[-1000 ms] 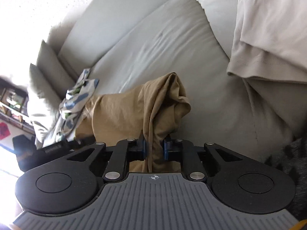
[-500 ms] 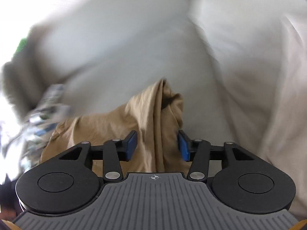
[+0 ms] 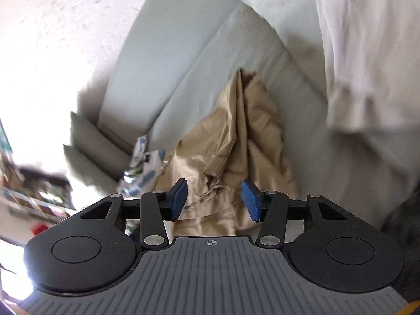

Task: Fold clothes

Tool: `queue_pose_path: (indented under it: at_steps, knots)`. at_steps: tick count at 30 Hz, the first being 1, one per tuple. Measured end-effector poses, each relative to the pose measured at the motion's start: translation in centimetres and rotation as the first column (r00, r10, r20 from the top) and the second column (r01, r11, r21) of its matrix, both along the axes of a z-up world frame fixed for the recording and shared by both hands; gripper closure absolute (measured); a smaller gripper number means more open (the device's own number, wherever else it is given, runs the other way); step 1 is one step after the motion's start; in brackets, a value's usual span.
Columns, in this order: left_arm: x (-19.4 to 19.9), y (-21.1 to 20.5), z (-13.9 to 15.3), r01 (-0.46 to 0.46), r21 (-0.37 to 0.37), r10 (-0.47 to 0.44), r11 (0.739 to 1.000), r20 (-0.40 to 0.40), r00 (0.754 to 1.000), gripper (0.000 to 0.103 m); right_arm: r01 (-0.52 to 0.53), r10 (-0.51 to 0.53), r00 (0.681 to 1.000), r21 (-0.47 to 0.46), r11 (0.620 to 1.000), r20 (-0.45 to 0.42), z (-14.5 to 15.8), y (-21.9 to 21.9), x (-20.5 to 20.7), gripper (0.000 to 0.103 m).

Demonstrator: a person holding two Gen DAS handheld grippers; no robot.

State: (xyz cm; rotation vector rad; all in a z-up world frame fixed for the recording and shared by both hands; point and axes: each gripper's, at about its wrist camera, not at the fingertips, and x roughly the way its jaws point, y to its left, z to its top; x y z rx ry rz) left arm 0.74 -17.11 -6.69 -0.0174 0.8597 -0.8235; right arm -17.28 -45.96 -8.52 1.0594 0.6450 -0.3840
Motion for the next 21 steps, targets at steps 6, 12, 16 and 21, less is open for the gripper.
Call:
queue_pose_path:
  at_steps: [6,12,16,21]
  knots:
    - [-1.1,-2.1,-3.2,0.043,0.113,-0.041,0.993,-0.016,0.999,0.07,0.025,-0.031,0.999,0.145,0.989,0.037,-1.5,0.4,0.7,0.034]
    - [-1.3,-2.1,-4.1,0.045,0.124,-0.043,0.991,-0.019,0.999,0.069,0.038,-0.051,0.997,0.218,0.975,0.055,-2.1,0.8,1.8,0.032]
    - [-1.1,-1.9,-4.4,0.044,0.11,-0.041,0.993,-0.028,0.999,0.069,0.069,-0.083,0.995,0.2,0.977,0.059,-0.6,1.3,1.8,0.046]
    - [-0.9,-2.0,-4.5,0.04,0.106,-0.035,0.994,-0.043,0.998,0.069,0.019,-0.028,0.998,0.158,0.987,0.053,0.2,2.3,1.7,0.039]
